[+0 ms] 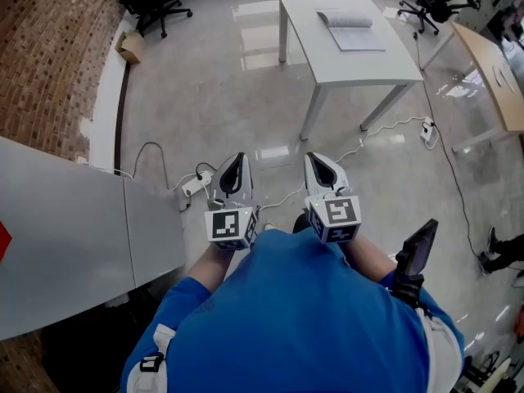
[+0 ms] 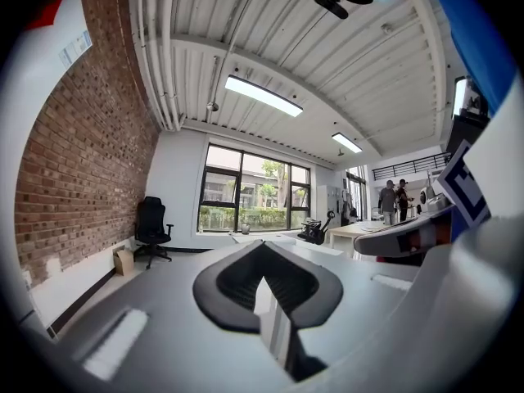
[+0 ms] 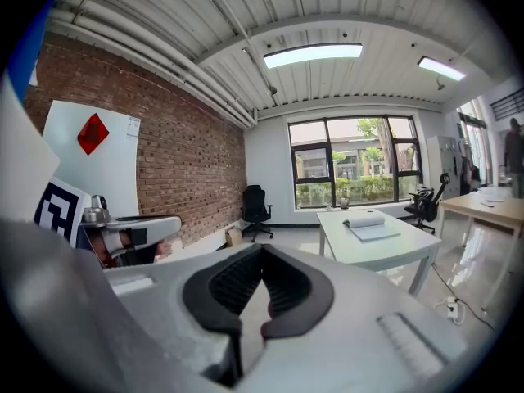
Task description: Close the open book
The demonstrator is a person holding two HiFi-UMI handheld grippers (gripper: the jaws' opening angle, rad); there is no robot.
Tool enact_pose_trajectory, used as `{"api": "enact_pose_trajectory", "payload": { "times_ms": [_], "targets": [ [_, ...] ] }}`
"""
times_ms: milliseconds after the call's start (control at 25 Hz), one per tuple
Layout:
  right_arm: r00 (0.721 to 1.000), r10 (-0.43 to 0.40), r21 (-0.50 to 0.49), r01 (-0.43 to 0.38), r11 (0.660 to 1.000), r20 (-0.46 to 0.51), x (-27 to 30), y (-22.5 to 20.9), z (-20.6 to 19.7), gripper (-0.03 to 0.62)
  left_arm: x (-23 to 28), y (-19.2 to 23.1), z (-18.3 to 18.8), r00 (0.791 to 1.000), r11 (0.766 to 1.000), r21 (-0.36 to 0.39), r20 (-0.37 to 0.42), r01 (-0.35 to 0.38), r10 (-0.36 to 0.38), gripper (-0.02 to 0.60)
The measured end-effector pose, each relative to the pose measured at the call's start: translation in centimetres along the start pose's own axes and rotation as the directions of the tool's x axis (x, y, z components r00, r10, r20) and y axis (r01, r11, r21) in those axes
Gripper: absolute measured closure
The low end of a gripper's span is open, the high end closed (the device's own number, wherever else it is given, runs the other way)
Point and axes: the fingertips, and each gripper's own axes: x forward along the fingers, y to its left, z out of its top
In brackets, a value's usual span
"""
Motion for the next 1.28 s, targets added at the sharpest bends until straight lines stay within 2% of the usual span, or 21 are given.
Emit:
{"api": "enact_pose_trajectory", "payload": {
  "times_ms": [320, 560, 680, 1040, 1280],
  "targets": [
    [1.0, 0.012, 0.004, -0.012, 1.0, 0.006, 6.2, 1.3, 1.8, 0.591, 3.3, 5.0, 0.1, 1.0, 1.0, -0.002, -0.001, -0.019, 0.019, 0.574],
    [0.998, 0.056, 0.019, -0.056, 0.998, 0.024, 13.6, 1.6, 3.2, 0.591, 8.3, 10.2, 0.6, 0.999, 0.999, 0.014, -0.003, -0.038, 0.038, 0.574],
    [0.998, 0.063, 0.025, -0.063, 0.998, 0.027, 17.4, 0.1, 3.9, 0.591, 12.2, 11.5, 0.8, 1.0, 0.999, 0.026, -0.003, -0.03, 0.03, 0.574],
    [1.0, 0.017, 0.053, -0.018, 0.998, 0.018, 28.0, -6.5, 7.6, 0.591, 25.8, 14.9, 2.1, 1.0, 1.0, 0.024, -0.02, 0.017, -0.017, 0.574],
    [1.0, 0.002, 0.063, 0.0, 0.998, -0.022, 33.0, -9.4, 9.2, 0.591, 32.4, 16.8, 2.7, 0.999, 0.999, 0.024, -0.017, 0.029, -0.029, 0.574]
  ]
}}
